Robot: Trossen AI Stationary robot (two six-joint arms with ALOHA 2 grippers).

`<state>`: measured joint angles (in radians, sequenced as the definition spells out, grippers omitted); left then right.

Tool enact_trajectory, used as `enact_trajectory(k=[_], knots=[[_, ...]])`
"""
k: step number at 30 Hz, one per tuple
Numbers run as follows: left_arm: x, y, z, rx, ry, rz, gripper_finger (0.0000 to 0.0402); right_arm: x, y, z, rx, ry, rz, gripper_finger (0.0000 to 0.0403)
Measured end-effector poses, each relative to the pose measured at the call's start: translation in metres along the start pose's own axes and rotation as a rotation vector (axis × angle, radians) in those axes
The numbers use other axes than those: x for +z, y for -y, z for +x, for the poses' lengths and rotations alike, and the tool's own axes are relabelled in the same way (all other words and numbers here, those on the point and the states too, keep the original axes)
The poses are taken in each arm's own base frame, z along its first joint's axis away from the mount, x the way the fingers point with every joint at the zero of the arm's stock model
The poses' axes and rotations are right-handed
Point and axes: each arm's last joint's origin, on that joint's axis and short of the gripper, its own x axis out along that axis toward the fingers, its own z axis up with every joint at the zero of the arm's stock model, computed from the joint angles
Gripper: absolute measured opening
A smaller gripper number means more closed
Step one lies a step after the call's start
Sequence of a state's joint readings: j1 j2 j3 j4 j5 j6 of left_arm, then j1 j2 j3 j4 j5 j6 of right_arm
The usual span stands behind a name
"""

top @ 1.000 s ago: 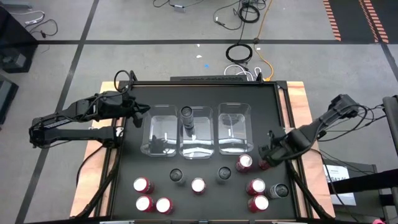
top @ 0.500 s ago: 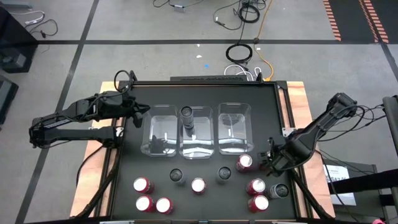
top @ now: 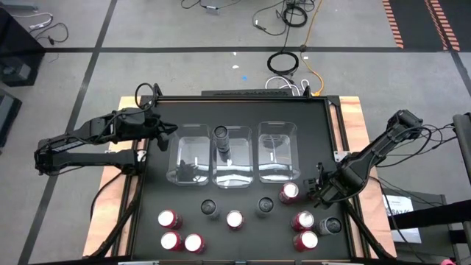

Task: Sort soda cans
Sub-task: Put the top right red soda can into the right transparent bin

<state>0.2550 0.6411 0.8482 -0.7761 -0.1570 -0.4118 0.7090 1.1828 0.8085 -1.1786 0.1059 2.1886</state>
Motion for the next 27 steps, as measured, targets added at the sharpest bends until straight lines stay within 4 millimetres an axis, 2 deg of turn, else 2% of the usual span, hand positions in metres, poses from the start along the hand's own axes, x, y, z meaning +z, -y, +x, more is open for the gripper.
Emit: enact_trajectory(k=[6,14,17,21,27], knots=[[0.000,0.000,0.000,0.000,0.000,0.000,0.0052,-0.001,-0.001,-0.005,-0.006,-0.005,0.008,0.0287],[0.000,0.000,0.000,0.000,0.000,0.000,0.0052,0.010,0.001,-0.060,-0.073,0.062,0.026,0.0287],[0.000,0.000,0.000,0.001,0.001,0.007,0.0052,0.016,-0.002,-0.082,-0.019,0.098,0.039,0.0287],[0.000,0.000,0.000,0.000,0.001,0.177,0.0052,0.027,-0.015,-0.100,0.128,0.194,0.044,0.0287],[0.000,0.000,0.000,-0.001,0.000,0.295,0.0052,0.042,-0.032,-0.112,0.153,0.250,0.013,0.0287]])
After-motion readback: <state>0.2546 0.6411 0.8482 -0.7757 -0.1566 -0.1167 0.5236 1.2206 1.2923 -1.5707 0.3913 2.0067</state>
